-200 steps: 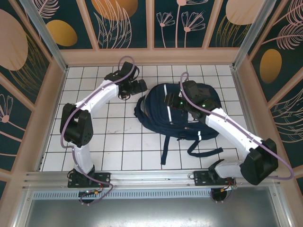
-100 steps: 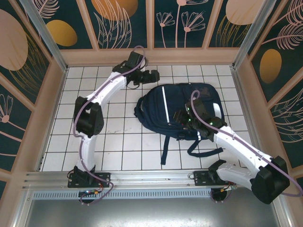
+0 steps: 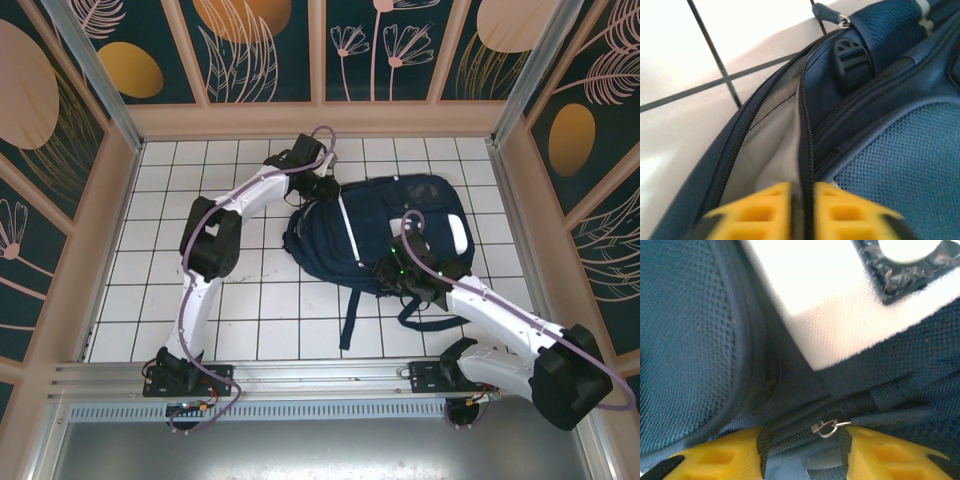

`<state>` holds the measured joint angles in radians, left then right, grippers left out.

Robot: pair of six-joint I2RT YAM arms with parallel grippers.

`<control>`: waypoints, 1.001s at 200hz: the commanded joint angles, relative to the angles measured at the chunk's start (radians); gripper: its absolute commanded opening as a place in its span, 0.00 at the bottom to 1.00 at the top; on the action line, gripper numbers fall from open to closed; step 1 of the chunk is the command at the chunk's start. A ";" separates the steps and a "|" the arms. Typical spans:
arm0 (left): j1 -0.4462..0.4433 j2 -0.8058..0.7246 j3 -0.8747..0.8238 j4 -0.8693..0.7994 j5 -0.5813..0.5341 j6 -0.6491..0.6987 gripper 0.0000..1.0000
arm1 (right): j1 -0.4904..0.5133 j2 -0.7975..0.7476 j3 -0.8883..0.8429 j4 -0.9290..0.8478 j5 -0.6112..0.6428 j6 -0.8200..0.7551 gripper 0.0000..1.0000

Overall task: Pack the student bag
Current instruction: Rotate the student bag at the center of the table.

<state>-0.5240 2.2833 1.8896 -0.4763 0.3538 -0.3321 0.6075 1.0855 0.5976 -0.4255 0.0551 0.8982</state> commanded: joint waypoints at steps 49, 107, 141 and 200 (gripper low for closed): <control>-0.031 -0.349 -0.633 0.225 0.032 -0.184 0.01 | -0.170 0.194 0.103 0.092 0.066 -0.219 0.45; -0.215 -0.518 -0.881 0.427 0.030 -0.413 0.02 | -0.307 0.427 0.278 0.176 0.020 -0.402 0.45; -0.364 -0.454 -0.764 0.427 0.045 -0.435 0.06 | -0.340 0.570 0.428 0.195 -0.035 -0.482 0.45; -0.453 -0.295 -0.454 0.263 0.013 -0.388 0.62 | -0.405 0.719 0.630 0.156 -0.085 -0.532 0.48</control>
<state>-0.9543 1.9652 1.3659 -0.1871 0.2874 -0.7349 0.1867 1.7672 1.1980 -0.2085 0.1467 0.4053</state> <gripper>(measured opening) 0.527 0.469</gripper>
